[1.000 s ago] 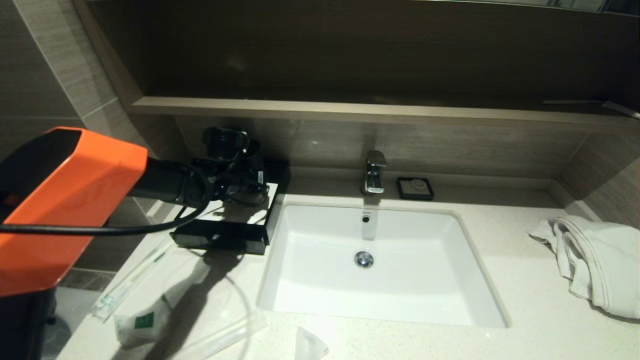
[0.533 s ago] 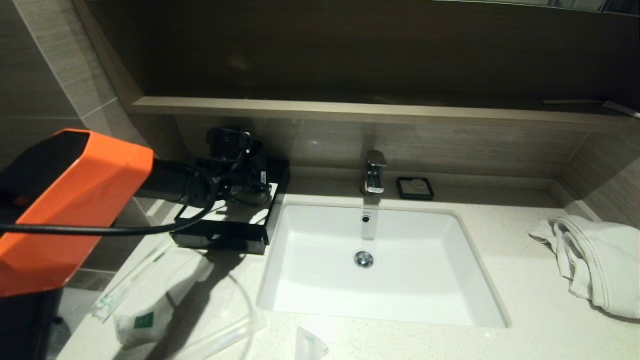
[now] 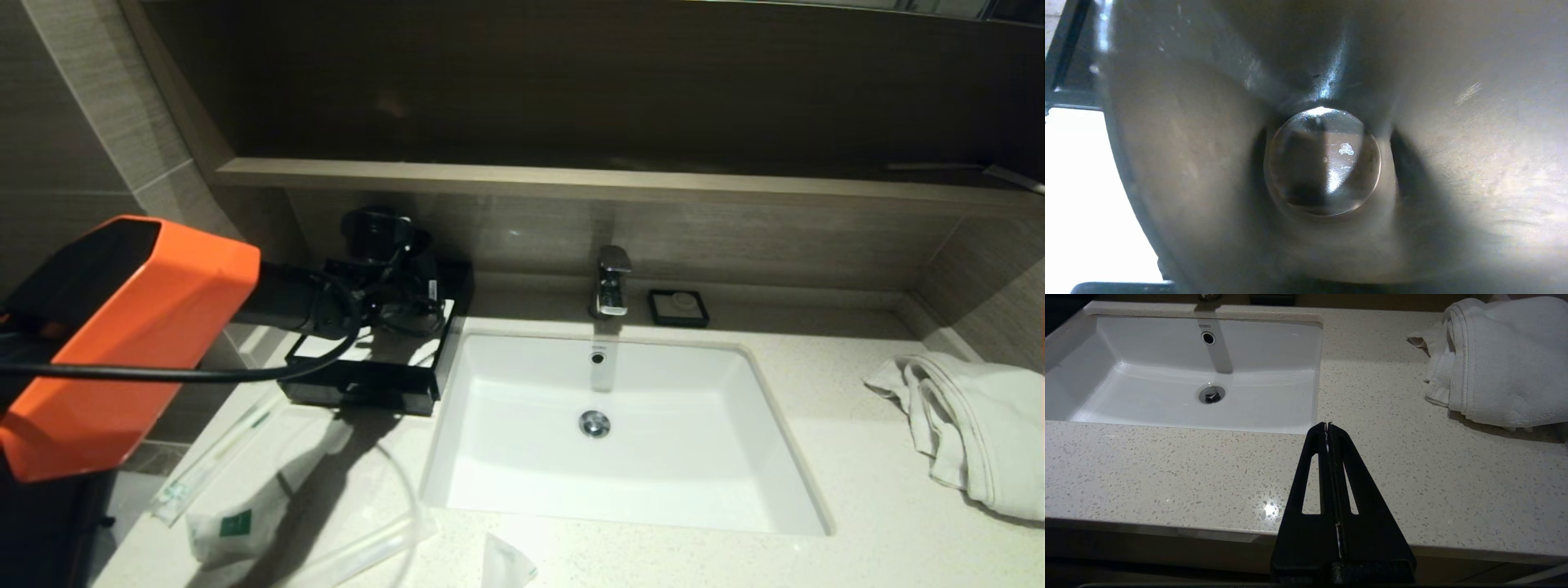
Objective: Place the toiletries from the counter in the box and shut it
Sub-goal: Place the cup on the storage box
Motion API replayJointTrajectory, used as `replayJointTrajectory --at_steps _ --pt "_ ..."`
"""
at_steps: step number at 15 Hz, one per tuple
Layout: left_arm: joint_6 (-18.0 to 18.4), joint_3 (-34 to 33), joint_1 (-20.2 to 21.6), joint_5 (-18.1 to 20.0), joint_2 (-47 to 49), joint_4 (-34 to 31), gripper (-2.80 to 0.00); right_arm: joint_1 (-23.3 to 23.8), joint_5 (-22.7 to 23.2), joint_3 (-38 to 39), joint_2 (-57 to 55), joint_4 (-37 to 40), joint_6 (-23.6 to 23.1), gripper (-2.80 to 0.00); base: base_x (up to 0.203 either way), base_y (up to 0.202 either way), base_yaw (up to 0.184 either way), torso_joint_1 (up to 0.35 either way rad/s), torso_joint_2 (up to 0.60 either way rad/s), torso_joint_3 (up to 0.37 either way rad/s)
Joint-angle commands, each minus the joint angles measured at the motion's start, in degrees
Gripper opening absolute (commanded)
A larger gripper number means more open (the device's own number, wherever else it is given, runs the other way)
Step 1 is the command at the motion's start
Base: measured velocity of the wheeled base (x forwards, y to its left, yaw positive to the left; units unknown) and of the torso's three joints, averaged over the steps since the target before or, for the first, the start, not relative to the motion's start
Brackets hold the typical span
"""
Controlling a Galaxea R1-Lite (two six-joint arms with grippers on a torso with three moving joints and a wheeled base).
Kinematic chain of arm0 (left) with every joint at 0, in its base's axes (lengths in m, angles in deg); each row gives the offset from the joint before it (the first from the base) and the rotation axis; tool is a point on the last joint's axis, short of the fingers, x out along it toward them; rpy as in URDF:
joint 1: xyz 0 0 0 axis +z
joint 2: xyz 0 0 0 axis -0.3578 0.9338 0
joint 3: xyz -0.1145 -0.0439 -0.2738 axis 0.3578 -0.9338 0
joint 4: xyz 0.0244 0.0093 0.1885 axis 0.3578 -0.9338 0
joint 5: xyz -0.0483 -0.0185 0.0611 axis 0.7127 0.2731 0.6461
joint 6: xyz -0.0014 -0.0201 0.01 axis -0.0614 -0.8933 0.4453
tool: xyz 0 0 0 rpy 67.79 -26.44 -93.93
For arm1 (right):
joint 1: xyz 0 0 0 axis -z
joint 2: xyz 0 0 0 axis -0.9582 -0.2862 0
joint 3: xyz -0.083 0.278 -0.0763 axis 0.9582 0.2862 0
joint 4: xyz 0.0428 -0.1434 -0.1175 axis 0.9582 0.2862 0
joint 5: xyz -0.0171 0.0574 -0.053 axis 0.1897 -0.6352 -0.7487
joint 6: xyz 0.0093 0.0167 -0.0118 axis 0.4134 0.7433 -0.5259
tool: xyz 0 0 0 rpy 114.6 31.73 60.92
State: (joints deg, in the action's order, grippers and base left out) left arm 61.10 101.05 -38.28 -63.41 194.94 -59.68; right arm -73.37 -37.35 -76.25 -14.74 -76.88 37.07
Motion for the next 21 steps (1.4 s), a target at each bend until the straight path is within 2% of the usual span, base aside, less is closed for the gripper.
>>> replayJointTrajectory --at_steps 1,17,21 --pt "0.01 0.22 0.00 -0.05 0.24 0.13 -2.80 0.00 0.02 0.00 0.00 -0.01 0.00 -2.80 0.000 0.000 0.000 0.000 0.00 0.000" --pt "-0.02 3.04 0.08 -0.13 1.47 -0.22 -2.80 0.08 0.02 0.00 0.00 -0.01 0.00 -2.80 0.000 0.000 0.000 0.000 0.00 0.000" --pt "0.01 4.18 0.08 -1.28 2.00 -0.22 -2.80 0.00 0.02 0.00 0.00 -0.01 0.00 -2.80 0.000 0.000 0.000 0.000 0.00 0.000"
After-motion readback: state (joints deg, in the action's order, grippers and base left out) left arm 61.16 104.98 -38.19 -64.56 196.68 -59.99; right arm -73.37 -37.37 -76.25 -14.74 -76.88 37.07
